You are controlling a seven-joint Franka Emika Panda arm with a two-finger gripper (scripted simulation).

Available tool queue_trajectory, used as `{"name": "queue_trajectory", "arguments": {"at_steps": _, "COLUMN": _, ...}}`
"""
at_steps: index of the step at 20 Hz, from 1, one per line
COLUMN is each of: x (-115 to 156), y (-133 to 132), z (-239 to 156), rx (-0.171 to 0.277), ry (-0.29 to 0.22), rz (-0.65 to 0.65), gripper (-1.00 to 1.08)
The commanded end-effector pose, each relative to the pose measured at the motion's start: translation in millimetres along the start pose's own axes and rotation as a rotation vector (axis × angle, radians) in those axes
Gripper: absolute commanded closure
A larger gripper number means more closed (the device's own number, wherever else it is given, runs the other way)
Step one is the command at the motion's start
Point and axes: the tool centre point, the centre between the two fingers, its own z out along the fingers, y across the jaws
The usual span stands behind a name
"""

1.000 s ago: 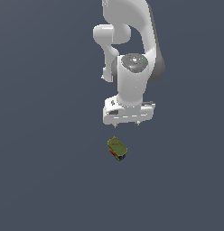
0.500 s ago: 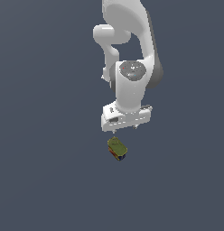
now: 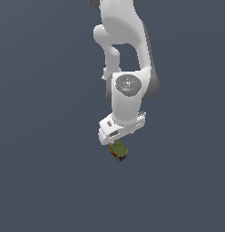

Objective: Pick up the object and move it to a goal position.

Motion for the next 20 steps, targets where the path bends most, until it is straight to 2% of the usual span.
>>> {"name": "queue_trajectory", "arguments": {"at_steps": 1, "x": 3, "y": 6, "z": 6, "rx": -0.001, "ry": -0.001, "rz": -0.061, "gripper": -0.92}}
{"name": "queue_trajectory", "arguments": {"at_steps": 10, "x": 10, "y": 21, "z": 22, "rx": -0.002, "ry": -0.004, "rz": -0.198, "gripper": -0.92}}
{"name": "queue_trajectory", "arguments": {"at_steps": 20, "x": 11, "y": 25, "z": 27, "rx": -0.002, "ry": -0.005, "rz": -0.226, "gripper": -0.92}}
